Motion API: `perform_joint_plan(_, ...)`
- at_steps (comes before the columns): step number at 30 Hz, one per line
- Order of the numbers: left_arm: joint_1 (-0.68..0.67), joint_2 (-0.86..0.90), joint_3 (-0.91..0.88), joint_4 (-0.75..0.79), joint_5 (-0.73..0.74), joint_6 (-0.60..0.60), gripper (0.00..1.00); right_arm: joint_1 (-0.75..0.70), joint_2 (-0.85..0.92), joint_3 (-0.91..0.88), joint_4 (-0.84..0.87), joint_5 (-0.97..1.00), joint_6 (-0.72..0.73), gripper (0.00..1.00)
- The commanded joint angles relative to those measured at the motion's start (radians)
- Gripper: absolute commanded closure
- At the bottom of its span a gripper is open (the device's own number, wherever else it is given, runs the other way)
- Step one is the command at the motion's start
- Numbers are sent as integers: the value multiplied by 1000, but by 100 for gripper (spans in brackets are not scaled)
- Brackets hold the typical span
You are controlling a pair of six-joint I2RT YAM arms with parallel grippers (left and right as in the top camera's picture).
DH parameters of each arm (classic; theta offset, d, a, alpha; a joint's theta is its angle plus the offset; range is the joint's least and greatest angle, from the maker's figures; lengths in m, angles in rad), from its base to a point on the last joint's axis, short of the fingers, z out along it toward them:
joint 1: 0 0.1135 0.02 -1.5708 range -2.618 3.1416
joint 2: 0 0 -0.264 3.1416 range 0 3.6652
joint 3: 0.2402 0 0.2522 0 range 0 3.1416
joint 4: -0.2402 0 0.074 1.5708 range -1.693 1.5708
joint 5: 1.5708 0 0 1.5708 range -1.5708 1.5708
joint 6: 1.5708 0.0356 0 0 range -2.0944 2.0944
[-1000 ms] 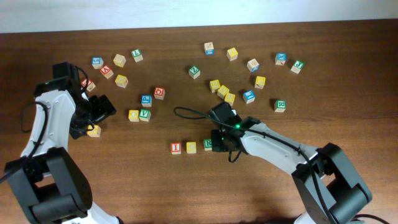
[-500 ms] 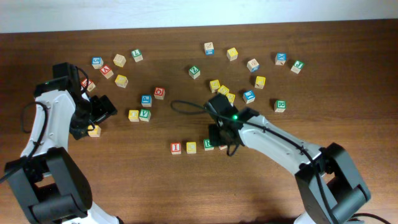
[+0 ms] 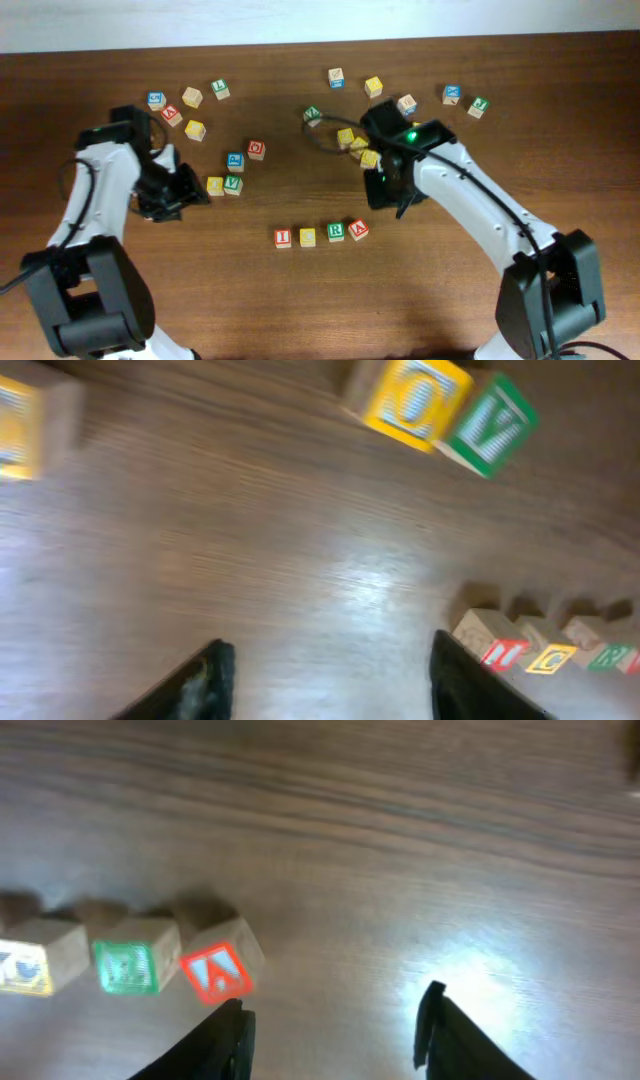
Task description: Spell out ICRA
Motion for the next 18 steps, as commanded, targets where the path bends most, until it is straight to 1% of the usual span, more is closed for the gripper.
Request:
perform_joint_plan(1,-105,1,-77,51,17,-22,66,-28,-1,-77,51,6,88,74)
perform_joint_plan(2,-133,1,-97,62,13,-51,70,-44,-1,-105,85,-2,98,77)
perform_joint_plan(4,-185,1,-135,92,-21,-85,86,-50,1,-150,143,-20,93,79)
perform_joint_plan(6,-213,1,-171,121,-52,-129,97,-50,1,-188,184,-37,94,87)
perform_joint_plan(7,-225,1,-195,153,-50,-133,100,-50,1,-212,217,-53,95,89)
perform_joint_plan(8,-239,1,-226,209,-50,-148,100,-50,1,-242,267,-79,97,90)
perform_joint_plan(9,-249,1,-251,258,-39,-171,100,-50,1,-265,304,-85,127,95)
perform_joint_plan(11,-269,1,-290,321,-3,-189,100,-50,1,-291,335,-85,159,96)
perform_joint_plan(15,-329,1,-325,383,3,-190,100,-39,1,-294,345,-126,159,96)
perform_joint_plan(18,-362,1,-325,383,3,-204,100,-11,1,-294,344,-125,167,96)
